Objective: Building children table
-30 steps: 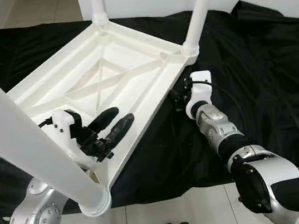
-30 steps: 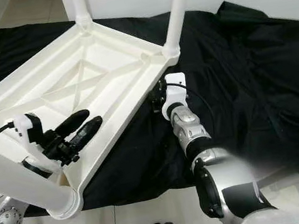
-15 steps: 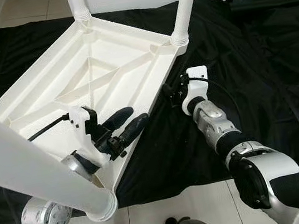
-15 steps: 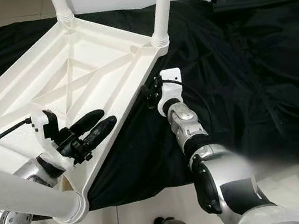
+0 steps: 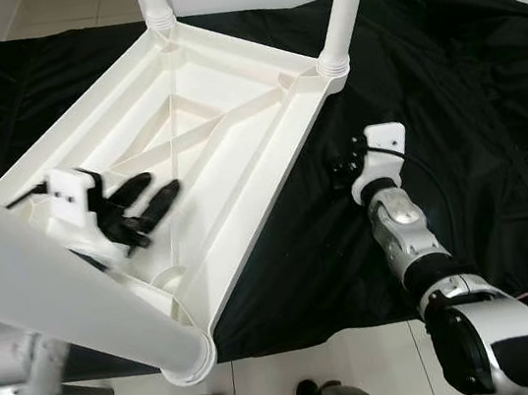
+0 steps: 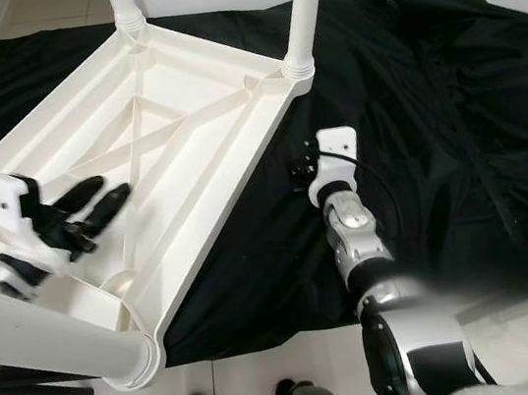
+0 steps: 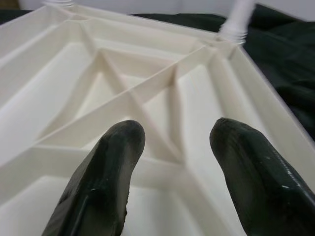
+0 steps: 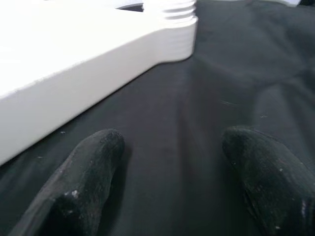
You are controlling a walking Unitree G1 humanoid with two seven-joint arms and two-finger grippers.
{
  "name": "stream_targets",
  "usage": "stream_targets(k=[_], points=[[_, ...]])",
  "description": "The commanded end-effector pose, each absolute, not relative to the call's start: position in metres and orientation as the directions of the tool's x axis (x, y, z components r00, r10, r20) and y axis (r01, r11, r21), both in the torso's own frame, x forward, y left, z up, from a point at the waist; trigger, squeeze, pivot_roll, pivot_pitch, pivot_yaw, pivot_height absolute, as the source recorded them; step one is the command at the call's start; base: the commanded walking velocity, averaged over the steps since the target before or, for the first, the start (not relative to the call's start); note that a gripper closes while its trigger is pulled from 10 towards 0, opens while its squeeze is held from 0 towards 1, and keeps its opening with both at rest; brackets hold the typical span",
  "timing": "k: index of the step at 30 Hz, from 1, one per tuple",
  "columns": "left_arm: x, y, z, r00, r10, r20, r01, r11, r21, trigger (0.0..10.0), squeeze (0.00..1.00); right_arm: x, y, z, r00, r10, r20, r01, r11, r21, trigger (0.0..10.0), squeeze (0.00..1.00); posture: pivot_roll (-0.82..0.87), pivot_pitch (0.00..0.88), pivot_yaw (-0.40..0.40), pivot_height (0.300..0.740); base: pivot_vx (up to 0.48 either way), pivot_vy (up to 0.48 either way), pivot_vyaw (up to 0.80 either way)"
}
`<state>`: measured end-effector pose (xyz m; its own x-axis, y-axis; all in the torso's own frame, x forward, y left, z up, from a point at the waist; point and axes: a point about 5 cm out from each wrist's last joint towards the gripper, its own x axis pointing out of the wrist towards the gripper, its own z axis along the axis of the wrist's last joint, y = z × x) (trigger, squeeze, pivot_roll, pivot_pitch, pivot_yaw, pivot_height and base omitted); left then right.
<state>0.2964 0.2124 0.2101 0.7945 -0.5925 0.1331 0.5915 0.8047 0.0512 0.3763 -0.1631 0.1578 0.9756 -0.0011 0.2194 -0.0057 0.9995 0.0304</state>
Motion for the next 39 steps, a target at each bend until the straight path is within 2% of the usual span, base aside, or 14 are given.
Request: stream_targets(k=[1, 5, 11, 19, 23, 35, 39], points=[[0.296, 0.220, 0.205, 0.775, -0.624, 0.097, 0.619, 0.781, 0.079, 10.0, 0.00, 0.365, -0.175, 0.143, 0.980, -0.016, 0.200, 0.009, 0.999, 0.038, 10.0, 0.00, 0.03, 0.247, -0.010, 0.740, 0.000, 0.000, 0.00], [0.295, 0.224, 0.201, 0.747, -0.663, 0.038, 0.657, 0.746, 0.108, 10.0, 0.00, 0.348, -0.189, 0.150, 0.963, 0.014, 0.271, -0.024, 0.999, 0.034, 10.0, 0.00, 0.02, 0.246, -0.013, 0.740, 0.000, 0.000, 0.00], [0.295, 0.224, 0.194, 0.741, -0.671, -0.021, 0.666, 0.730, 0.152, 10.0, 0.00, 0.333, -0.203, 0.155, 0.955, 0.029, 0.296, -0.030, 1.000, -0.003, 10.0, 0.00, 0.02, 0.226, -0.023, 0.740, 0.000, 0.000, 0.00], [0.293, 0.231, 0.194, 0.757, -0.653, 0.006, 0.645, 0.749, 0.152, 10.0, 0.00, 0.314, -0.202, 0.162, 0.942, 0.066, 0.330, -0.063, 0.998, -0.020, 10.0, 0.00, 0.00, 0.204, -0.019, 0.740, 0.000, 0.000, 0.00], [0.290, 0.242, 0.190, 0.770, -0.637, 0.022, 0.627, 0.763, 0.154, 10.0, 0.00, 0.304, -0.196, 0.162, 0.937, 0.087, 0.340, -0.086, 0.996, -0.020, 10.0, 0.00, 0.01, 0.167, -0.024, 0.740, 0.000, 0.000, 0.00], [0.295, 0.248, 0.195, 0.791, -0.611, 0.028, 0.596, 0.780, 0.188, 10.0, 0.00, 0.309, -0.190, 0.167, 0.934, 0.136, 0.330, -0.135, 0.991, -0.027, 10.0, 0.00, 0.03, 0.120, -0.038, 0.740, 0.000, 0.000, 0.00], [0.297, 0.248, 0.193, 0.805, -0.593, 0.002, 0.576, 0.783, 0.237, 10.0, 0.00, 0.310, -0.190, 0.173, 0.931, 0.167, 0.324, -0.157, 0.986, -0.057, 10.0, 0.00, 0.03, 0.110, -0.043, 0.740, 0.000, 0.000, 0.00]])
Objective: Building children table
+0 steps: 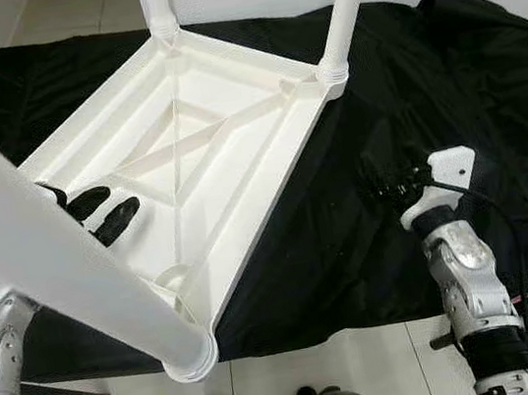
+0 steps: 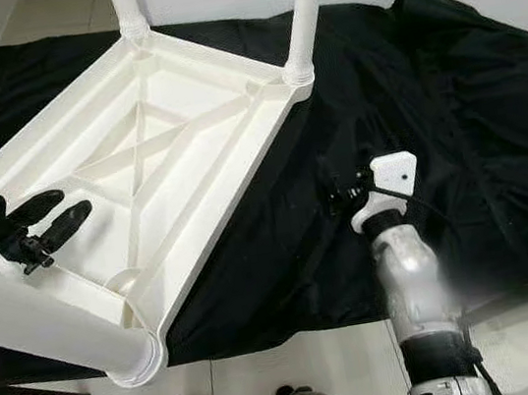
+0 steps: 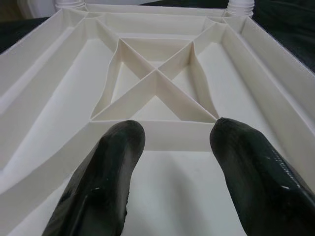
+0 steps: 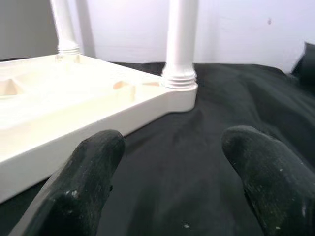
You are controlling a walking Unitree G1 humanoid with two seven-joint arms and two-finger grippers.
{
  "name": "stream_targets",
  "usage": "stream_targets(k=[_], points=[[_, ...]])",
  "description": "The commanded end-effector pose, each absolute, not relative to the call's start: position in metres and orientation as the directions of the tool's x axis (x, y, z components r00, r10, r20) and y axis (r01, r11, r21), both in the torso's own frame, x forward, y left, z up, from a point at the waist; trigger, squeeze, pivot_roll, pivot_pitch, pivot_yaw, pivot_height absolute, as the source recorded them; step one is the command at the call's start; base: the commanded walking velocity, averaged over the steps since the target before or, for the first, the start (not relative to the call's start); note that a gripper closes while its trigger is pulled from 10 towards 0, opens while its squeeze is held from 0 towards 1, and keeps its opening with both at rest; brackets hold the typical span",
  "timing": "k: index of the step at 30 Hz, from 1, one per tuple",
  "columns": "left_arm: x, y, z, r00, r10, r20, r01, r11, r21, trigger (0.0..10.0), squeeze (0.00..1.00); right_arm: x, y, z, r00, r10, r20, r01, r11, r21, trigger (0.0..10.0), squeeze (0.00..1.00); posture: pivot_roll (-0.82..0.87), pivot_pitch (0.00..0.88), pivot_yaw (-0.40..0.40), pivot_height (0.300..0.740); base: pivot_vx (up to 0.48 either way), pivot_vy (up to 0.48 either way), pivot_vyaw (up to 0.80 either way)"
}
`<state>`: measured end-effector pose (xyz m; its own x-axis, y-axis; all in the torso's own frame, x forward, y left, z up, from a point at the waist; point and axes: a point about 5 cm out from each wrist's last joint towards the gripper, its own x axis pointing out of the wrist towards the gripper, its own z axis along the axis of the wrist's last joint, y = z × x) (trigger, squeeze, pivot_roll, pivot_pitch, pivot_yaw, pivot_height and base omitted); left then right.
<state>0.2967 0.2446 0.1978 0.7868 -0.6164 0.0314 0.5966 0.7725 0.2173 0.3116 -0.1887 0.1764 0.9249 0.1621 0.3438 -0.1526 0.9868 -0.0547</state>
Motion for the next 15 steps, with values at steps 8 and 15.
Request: stream_targets(k=[8, 15], points=[[0.2960, 0.2502, 0.1907, 0.798, -0.602, -0.028, 0.586, 0.764, 0.270, 10.0, 0.00, 0.3089, -0.1887, 0.1749, 0.932, 0.192, 0.307, -0.179, 0.981, -0.070, 10.0, 0.00, 0.04, 0.104, -0.045, 0.740, 0.000, 0.000, 0.00], [0.2933, 0.2533, 0.1886, 0.782, -0.622, -0.049, 0.610, 0.746, 0.268, 10.0, 0.00, 0.3091, -0.1912, 0.1752, 0.931, 0.204, 0.302, -0.187, 0.979, -0.084, 10.0, 0.00, 0.04, 0.097, -0.042, 0.740, 0.000, 0.000, 0.00]])
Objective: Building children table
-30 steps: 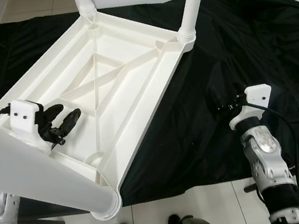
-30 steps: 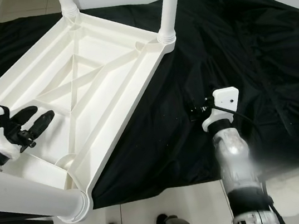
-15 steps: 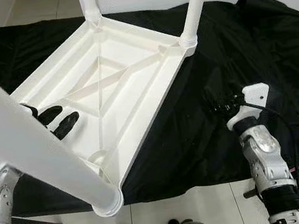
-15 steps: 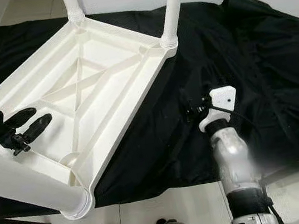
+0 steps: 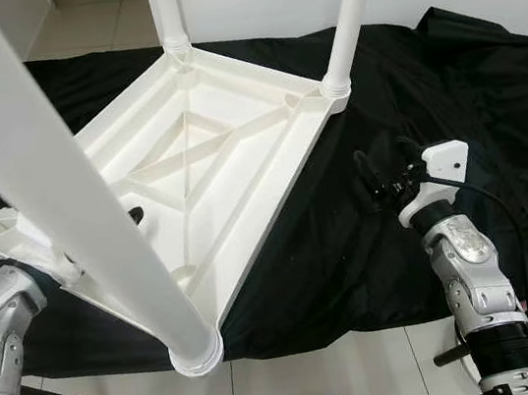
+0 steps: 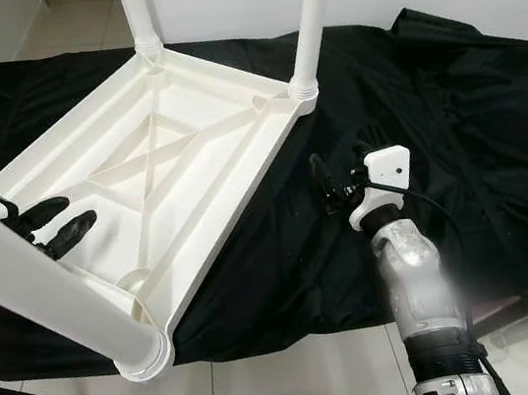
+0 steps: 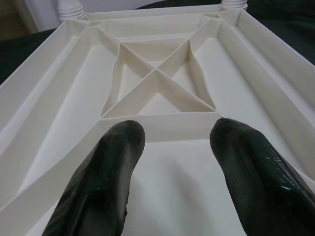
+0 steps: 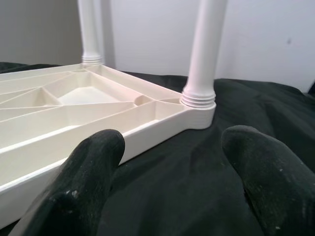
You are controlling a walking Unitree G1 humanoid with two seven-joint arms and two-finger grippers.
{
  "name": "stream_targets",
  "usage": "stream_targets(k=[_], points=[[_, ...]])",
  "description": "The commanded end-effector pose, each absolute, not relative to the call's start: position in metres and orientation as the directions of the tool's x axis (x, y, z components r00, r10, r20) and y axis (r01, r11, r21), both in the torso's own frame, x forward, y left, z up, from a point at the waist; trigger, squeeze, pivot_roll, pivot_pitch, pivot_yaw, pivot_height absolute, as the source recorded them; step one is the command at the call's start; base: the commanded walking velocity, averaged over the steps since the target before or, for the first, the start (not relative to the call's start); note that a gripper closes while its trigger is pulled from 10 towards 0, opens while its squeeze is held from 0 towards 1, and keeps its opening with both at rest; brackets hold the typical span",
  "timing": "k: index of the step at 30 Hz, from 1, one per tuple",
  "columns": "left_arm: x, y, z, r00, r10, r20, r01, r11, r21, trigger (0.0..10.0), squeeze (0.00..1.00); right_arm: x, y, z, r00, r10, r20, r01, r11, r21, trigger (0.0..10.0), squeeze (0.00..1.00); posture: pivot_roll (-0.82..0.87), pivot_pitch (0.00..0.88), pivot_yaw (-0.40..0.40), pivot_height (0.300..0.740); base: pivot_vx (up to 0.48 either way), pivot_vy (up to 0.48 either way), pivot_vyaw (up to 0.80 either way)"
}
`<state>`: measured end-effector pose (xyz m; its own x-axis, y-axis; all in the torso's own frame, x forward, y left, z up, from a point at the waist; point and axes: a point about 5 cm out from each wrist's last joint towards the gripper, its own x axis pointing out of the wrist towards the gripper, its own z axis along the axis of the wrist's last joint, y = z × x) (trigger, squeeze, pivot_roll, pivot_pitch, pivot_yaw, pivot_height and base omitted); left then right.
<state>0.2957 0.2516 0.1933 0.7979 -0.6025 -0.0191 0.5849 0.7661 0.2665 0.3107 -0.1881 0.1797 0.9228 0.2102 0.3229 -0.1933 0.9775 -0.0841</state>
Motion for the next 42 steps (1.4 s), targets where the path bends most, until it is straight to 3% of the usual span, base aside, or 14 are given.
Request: stream_targets(k=[1, 3, 4, 6, 11, 12, 21, 42], points=[[0.290, 0.254, 0.186, 0.763, -0.643, -0.070, 0.636, 0.725, 0.263, 10.0, 0.00, 0.309, -0.192, 0.175, 0.931, 0.208, 0.298, -0.190, 0.978, -0.091, 10.0, 0.00, 0.04, 0.101, -0.043, 0.740, 0.000, 0.000, 0.00], [0.288, 0.255, 0.185, 0.748, -0.658, -0.084, 0.654, 0.711, 0.259, 10.0, 0.00, 0.308, -0.193, 0.174, 0.932, 0.211, 0.296, -0.191, 0.977, -0.095, 10.0, 0.00, 0.04, 0.101, -0.043, 0.740, 0.000, 0.000, 0.00], [0.282, 0.256, 0.184, 0.705, -0.702, -0.101, 0.701, 0.670, 0.244, 10.0, 1.00, 0.307, -0.195, 0.173, 0.933, 0.220, 0.284, -0.196, 0.974, -0.110, 10.0, 0.00, 0.04, 0.100, -0.047, 0.740, 0.000, 0.000, 0.00], [0.282, 0.256, 0.184, 0.705, -0.702, -0.101, 0.701, 0.670, 0.244, 10.0, 1.00, 0.307, -0.195, 0.173, 0.933, 0.220, 0.284, -0.196, 0.974, -0.110, 10.0, 0.00, 0.04, 0.100, -0.047, 0.740, 0.000, 0.000, 0.00], [0.263, 0.254, 0.176, 0.562, -0.798, -0.218, 0.827, 0.531, 0.185, 10.0, 0.99, 0.306, -0.199, 0.170, 0.936, 0.231, 0.264, -0.204, 0.971, -0.126, 10.0, 0.00, 0.05, 0.090, -0.052, 0.740, 0.000, 0.000, 0.00], [0.261, 0.253, 0.174, 0.545, -0.803, -0.242, 0.839, 0.517, 0.172, 10.0, 0.00, 0.306, -0.199, 0.170, 0.936, 0.234, 0.262, -0.206, 0.970, -0.129, 10.0, 0.00, 0.05, 0.090, -0.052, 0.740, 0.000, 0.000, 0.00], [0.260, 0.254, 0.162, 0.461, -0.812, -0.358, 0.888, 0.424, 0.181, 10.0, 0.00, 0.311, -0.198, 0.175, 0.927, 0.261, 0.270, -0.226, 0.962, -0.155, 10.0, 0.00, 0.04, 0.078, -0.048, 0.740, 0.000, 0.000, 0.00], [0.287, 0.250, 0.149, 0.413, -0.774, -0.480, 0.911, 0.336, 0.241, 10.0, 0.00, 0.309, -0.193, 0.177, 0.918, 0.284, 0.276, -0.245, 0.955, -0.168, 10.0, 0.00, 0.01, 0.110, -0.004, 0.740, 0.000, 0.000, 0.00]])
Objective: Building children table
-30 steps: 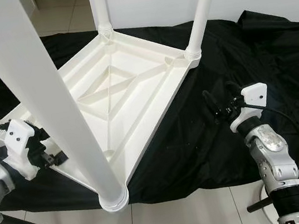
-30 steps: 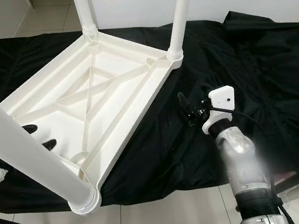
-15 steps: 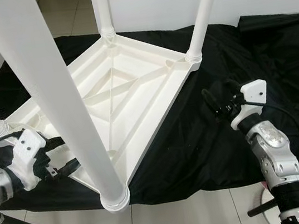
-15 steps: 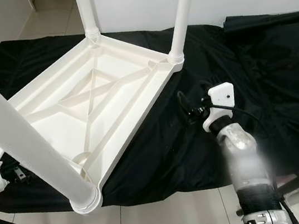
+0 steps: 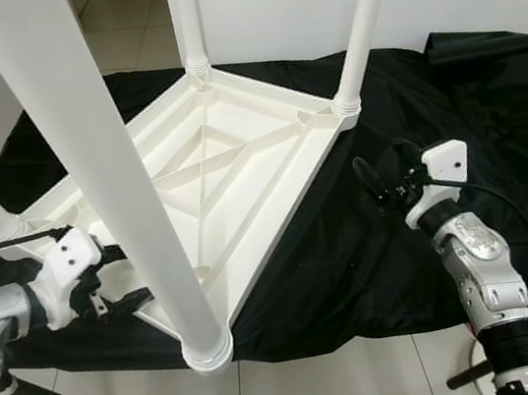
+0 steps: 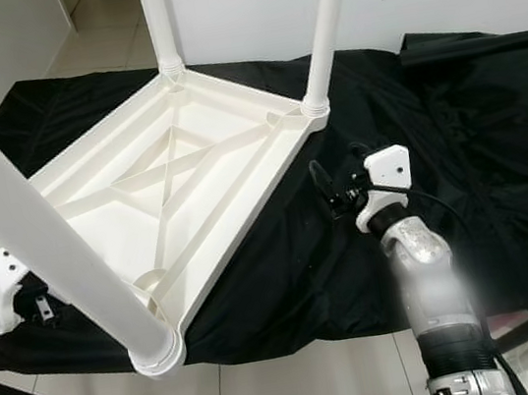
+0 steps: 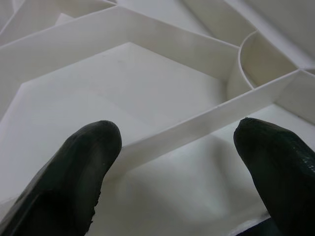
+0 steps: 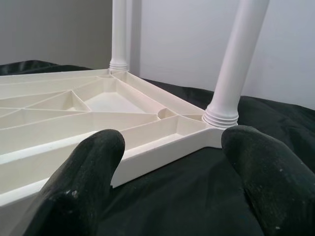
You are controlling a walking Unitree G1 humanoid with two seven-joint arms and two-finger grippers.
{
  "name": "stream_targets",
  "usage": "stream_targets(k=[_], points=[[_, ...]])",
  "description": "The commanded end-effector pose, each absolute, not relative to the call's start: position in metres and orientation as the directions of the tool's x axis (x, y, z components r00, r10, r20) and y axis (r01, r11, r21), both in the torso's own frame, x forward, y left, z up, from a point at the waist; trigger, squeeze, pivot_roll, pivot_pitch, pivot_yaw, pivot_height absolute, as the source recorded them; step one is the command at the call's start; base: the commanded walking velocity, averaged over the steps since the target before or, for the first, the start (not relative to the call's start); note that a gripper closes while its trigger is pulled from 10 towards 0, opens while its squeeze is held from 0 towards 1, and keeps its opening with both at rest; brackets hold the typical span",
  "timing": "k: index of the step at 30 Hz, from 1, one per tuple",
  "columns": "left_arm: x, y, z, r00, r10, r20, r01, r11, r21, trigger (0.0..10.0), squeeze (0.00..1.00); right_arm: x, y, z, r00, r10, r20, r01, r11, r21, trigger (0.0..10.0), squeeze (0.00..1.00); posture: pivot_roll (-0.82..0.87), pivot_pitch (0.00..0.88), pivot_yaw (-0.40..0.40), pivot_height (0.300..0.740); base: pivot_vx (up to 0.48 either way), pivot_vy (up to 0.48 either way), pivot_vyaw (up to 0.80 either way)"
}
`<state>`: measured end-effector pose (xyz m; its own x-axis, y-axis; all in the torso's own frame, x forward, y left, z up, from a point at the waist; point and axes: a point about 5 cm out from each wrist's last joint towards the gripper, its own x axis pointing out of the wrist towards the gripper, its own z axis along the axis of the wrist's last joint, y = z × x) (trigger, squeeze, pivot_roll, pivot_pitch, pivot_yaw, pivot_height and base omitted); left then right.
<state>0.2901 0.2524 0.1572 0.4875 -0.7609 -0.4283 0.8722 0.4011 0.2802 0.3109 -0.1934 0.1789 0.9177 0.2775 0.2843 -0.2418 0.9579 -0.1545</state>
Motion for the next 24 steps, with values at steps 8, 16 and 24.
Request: stream_targets(k=[8, 16, 24], points=[[0.303, 0.243, 0.148, 0.442, -0.773, -0.455, 0.897, 0.361, 0.257, 10.0, 0.00, 0.307, -0.193, 0.177, 0.920, 0.277, 0.278, -0.239, 0.957, -0.162, 10.0, 0.00, 0.00, 0.116, 0.001, 0.740, 0.000, 0.000, 0.00], [0.306, 0.240, 0.142, 0.405, -0.771, -0.492, 0.914, 0.321, 0.249, 10.0, 0.00, 0.306, -0.193, 0.178, 0.920, 0.276, 0.278, -0.238, 0.957, -0.163, 10.0, 0.00, -0.01, 0.131, 0.004, 0.740, 0.000, 0.000, 0.00], [0.303, 0.241, 0.140, 0.305, -0.791, -0.529, 0.952, 0.236, 0.196, 10.0, 0.00, 0.305, -0.195, 0.178, 0.919, 0.293, 0.266, -0.251, 0.951, -0.181, 10.0, 0.00, 0.00, 0.145, 0.011, 0.740, 0.000, 0.000, 0.00]])
